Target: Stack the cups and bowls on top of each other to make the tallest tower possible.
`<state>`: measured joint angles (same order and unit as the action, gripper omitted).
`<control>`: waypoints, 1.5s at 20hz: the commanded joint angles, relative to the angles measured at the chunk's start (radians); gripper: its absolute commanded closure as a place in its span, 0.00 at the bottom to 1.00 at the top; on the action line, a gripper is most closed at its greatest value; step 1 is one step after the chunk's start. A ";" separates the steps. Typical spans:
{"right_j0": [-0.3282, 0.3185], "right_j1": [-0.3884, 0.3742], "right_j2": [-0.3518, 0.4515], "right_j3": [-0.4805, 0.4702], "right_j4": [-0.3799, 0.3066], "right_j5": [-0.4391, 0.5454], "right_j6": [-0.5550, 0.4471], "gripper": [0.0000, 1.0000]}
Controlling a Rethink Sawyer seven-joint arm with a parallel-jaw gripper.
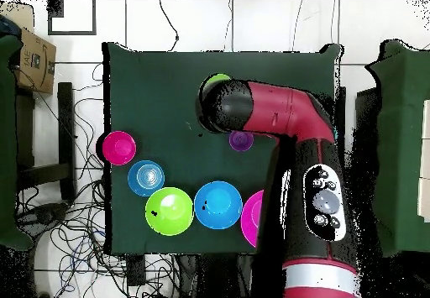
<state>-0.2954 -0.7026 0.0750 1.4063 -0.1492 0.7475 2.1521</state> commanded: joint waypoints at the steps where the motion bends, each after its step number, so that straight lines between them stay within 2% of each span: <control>1: -0.004 -0.045 0.110 0.115 -0.087 0.058 -0.240 1.00; 14: -0.062 -0.120 0.149 0.162 -0.102 0.101 -0.263 1.00; 21: -0.121 -0.125 0.182 0.181 -0.119 0.096 -0.303 1.00; 30: -0.165 -0.130 0.218 0.211 -0.156 0.073 -0.307 1.00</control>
<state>-0.4448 -0.8450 0.1913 1.5068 -0.2149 0.7477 2.1514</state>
